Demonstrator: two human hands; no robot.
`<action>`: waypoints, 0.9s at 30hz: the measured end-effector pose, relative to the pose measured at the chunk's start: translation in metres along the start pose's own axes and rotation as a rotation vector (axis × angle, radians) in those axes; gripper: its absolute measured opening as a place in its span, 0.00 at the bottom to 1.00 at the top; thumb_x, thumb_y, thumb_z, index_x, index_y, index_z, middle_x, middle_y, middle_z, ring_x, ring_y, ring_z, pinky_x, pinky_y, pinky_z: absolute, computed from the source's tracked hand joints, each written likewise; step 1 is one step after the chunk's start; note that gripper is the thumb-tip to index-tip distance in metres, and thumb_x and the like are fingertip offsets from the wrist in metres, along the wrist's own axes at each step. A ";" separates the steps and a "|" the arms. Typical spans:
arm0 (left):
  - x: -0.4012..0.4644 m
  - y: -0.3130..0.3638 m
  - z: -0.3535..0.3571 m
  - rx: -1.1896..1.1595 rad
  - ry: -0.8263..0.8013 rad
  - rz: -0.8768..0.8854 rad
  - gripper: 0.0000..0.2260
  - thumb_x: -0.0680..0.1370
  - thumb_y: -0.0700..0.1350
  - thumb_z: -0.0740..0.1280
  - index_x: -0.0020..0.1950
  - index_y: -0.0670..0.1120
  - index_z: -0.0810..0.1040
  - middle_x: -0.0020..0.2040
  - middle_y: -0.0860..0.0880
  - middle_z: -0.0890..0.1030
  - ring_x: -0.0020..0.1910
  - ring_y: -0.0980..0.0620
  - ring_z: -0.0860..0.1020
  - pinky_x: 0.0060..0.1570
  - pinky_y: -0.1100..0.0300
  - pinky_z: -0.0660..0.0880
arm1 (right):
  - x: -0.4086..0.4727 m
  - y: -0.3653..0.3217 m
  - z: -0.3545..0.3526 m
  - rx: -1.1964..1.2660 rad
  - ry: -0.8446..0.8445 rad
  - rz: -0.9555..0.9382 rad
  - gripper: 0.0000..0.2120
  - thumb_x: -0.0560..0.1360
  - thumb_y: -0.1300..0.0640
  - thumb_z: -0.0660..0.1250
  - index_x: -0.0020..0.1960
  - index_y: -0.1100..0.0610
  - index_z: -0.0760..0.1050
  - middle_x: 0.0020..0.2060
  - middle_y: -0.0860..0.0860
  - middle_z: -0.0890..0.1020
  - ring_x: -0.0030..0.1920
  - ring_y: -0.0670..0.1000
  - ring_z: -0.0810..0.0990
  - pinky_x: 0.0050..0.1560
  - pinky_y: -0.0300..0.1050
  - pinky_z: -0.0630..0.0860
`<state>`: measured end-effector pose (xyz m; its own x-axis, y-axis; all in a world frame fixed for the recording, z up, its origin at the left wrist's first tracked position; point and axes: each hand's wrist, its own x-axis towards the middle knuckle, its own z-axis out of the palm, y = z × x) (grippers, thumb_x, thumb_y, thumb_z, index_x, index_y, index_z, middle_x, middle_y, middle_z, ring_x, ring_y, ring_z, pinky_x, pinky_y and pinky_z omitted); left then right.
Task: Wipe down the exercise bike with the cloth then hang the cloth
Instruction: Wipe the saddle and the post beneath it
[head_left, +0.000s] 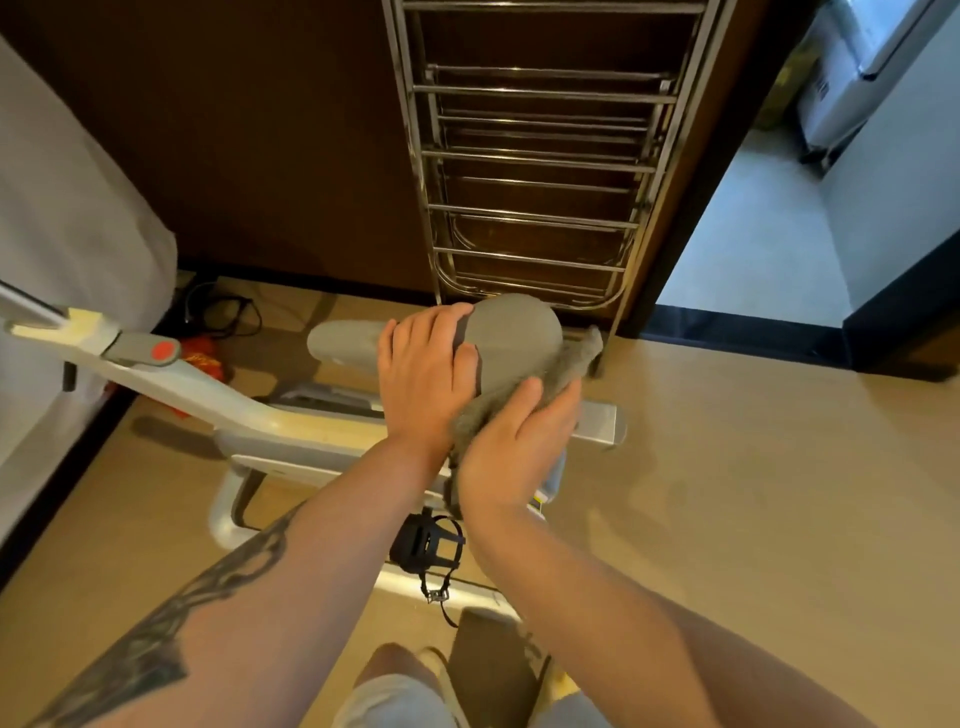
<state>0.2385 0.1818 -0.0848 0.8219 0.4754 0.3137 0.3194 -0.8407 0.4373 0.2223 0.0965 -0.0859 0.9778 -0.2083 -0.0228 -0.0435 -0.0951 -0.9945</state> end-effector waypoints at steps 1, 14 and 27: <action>0.001 0.000 0.000 -0.003 -0.005 -0.008 0.22 0.75 0.50 0.51 0.65 0.50 0.74 0.60 0.51 0.78 0.63 0.50 0.71 0.69 0.50 0.57 | -0.001 0.001 0.001 -0.056 0.017 -0.022 0.19 0.81 0.49 0.49 0.69 0.52 0.63 0.61 0.49 0.73 0.61 0.46 0.72 0.60 0.40 0.71; 0.026 -0.032 -0.019 0.220 -0.279 0.400 0.25 0.79 0.55 0.44 0.72 0.49 0.65 0.65 0.48 0.70 0.60 0.47 0.66 0.57 0.52 0.65 | 0.008 0.005 0.017 0.002 0.279 0.101 0.19 0.80 0.42 0.50 0.64 0.47 0.70 0.52 0.46 0.79 0.52 0.45 0.79 0.54 0.54 0.78; 0.049 -0.043 -0.017 -0.065 -0.396 0.718 0.24 0.82 0.56 0.48 0.77 0.51 0.61 0.76 0.53 0.63 0.75 0.54 0.60 0.69 0.54 0.62 | -0.012 0.010 0.042 -0.027 0.697 -0.079 0.09 0.79 0.53 0.56 0.50 0.39 0.72 0.42 0.36 0.76 0.44 0.36 0.74 0.46 0.36 0.71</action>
<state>0.2571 0.2456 -0.0734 0.9252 -0.3093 0.2199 -0.3654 -0.8827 0.2955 0.2183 0.1392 -0.1003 0.6195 -0.7744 0.1286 0.0082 -0.1574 -0.9875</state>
